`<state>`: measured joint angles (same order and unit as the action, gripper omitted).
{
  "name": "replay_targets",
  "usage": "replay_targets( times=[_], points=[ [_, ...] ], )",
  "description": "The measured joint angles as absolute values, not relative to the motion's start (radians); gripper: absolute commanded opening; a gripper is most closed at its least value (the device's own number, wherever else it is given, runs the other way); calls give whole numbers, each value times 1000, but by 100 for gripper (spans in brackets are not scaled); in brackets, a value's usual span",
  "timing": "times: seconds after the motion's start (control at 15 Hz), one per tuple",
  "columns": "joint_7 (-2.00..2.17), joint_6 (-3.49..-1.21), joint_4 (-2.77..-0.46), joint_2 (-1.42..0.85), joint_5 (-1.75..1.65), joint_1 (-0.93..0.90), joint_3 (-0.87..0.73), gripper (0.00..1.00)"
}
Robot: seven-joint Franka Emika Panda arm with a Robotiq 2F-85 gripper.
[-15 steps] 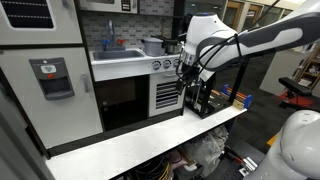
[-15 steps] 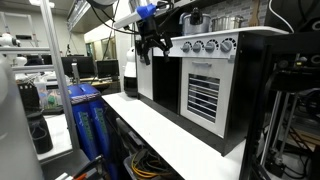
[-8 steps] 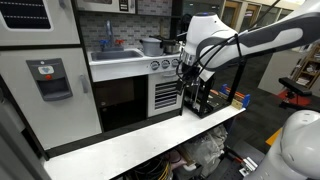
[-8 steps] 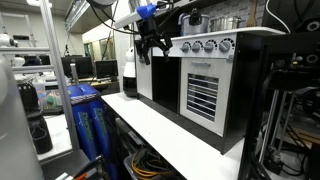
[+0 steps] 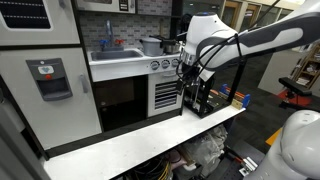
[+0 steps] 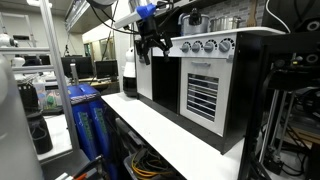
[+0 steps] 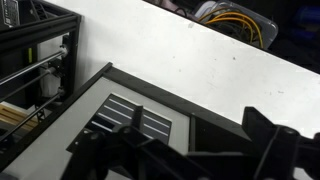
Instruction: Close the right cabinet door
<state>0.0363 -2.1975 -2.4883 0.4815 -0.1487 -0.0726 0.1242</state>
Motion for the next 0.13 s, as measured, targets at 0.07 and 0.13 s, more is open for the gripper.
replay_targets(
  times=[0.07,0.13],
  points=[
    [36,-2198,-2488,481,-149,-73,124,100],
    [36,-2198,-2488,481,-149,-73,124,100]
  ],
)
